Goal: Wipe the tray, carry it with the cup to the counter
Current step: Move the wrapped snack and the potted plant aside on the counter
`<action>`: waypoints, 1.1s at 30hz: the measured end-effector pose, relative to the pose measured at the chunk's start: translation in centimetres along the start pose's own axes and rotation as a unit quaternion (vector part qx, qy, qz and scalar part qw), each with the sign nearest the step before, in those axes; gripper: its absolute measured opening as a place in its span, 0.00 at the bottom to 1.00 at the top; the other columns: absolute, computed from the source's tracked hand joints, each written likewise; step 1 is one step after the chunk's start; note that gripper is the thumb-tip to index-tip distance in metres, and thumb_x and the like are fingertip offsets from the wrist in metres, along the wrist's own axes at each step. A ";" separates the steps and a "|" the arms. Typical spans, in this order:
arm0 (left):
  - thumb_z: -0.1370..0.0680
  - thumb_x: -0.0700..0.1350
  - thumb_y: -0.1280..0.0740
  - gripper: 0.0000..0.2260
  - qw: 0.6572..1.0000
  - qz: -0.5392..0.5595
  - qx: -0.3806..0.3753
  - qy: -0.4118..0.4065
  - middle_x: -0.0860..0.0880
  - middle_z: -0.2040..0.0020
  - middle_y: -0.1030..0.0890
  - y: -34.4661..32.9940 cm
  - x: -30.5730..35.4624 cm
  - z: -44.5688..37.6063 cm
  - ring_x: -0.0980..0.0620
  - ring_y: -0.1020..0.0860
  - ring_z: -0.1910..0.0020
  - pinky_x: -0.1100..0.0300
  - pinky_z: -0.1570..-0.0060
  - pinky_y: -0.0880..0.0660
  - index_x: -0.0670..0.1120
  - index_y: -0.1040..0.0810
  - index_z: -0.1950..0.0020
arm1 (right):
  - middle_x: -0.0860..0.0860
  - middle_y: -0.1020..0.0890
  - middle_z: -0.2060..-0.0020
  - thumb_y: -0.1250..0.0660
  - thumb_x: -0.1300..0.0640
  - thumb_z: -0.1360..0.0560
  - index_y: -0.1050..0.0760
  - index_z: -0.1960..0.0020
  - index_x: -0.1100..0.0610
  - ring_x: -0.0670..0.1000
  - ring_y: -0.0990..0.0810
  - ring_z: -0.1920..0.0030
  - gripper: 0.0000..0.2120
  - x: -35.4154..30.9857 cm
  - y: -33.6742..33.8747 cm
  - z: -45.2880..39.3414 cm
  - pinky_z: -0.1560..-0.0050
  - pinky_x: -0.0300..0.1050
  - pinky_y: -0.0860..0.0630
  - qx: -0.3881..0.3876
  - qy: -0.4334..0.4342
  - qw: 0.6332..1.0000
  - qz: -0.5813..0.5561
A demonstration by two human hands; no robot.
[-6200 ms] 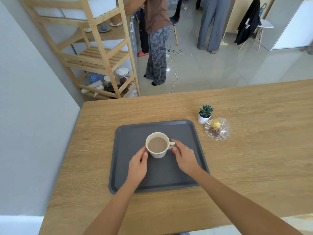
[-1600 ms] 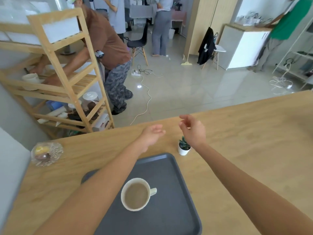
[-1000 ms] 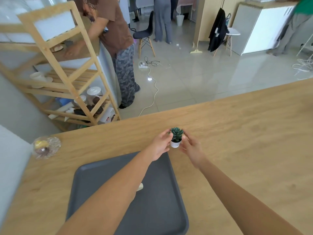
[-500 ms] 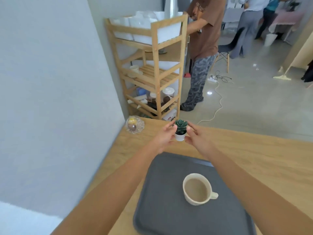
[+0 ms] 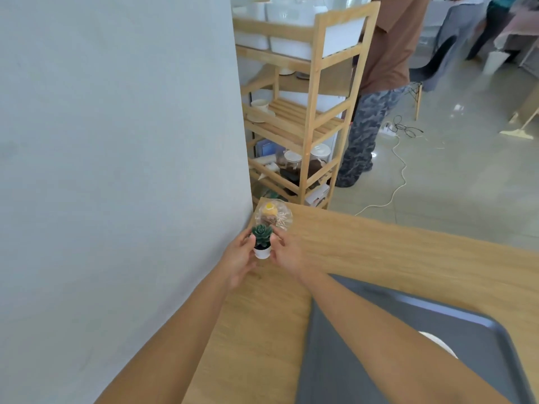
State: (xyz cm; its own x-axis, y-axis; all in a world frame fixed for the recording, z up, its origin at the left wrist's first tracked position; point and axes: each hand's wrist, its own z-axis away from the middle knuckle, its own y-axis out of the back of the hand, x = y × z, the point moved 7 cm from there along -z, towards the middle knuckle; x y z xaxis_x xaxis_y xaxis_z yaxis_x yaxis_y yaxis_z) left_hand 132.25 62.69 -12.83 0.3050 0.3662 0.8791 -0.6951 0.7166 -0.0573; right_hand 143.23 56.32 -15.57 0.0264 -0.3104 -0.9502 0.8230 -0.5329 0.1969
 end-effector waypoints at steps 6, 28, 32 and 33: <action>0.17 0.48 0.44 0.19 1.000 0.008 0.009 -0.007 0.53 0.33 0.24 0.3 -0.5 -1.4 0.51 0.25 0.35 0.48 0.36 0.32 0.58 0.36 0.26 | 0.50 0.27 0.33 0.47 0.39 0.25 0.42 0.25 0.50 0.48 0.33 0.47 0.31 -1.0 0.4 1.0 0.43 0.46 0.35 0.010 -0.034 0.999 -0.006; 0.19 0.51 0.41 0.26 0.917 -0.337 0.128 -0.172 0.43 0.22 0.42 -11.8 -11.3 21.5 0.44 0.41 0.24 0.48 0.27 0.43 0.43 0.41 0.23 | 0.53 0.22 0.38 0.47 0.50 0.19 0.34 0.29 0.58 0.53 0.27 0.36 0.21 -2.8 20.7 35.8 0.39 0.43 0.35 0.297 0.071 0.944 0.127; 0.18 0.53 0.44 0.25 0.852 -0.469 0.072 -0.223 0.46 0.20 0.45 -14.8 -16.0 24.6 0.46 0.49 0.21 0.41 0.26 0.47 0.47 0.42 0.22 | 0.54 0.23 0.39 0.48 0.50 0.19 0.35 0.29 0.60 0.54 0.28 0.36 0.22 2.7 21.3 40.9 0.37 0.49 0.33 0.323 0.040 0.930 0.173; 0.18 0.54 0.46 0.25 0.831 -0.504 0.058 -0.228 0.47 0.20 0.46 -15.5 -16.9 25.4 0.46 0.50 0.21 0.41 0.26 0.47 0.48 0.41 0.22 | 0.55 0.27 0.33 0.48 0.51 0.18 0.37 0.28 0.60 0.55 0.33 0.30 0.22 4.5 21.0 41.8 0.32 0.51 0.37 0.316 0.023 0.928 0.197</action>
State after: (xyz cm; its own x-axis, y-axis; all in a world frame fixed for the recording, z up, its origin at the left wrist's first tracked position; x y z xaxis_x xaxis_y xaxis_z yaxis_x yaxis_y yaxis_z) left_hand 121.32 30.34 -14.80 0.5101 -0.6673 0.5427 -0.3031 0.4511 0.8394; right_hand 136.90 10.81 -5.56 0.2898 -0.5533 -0.7810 0.2480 -0.7447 0.6196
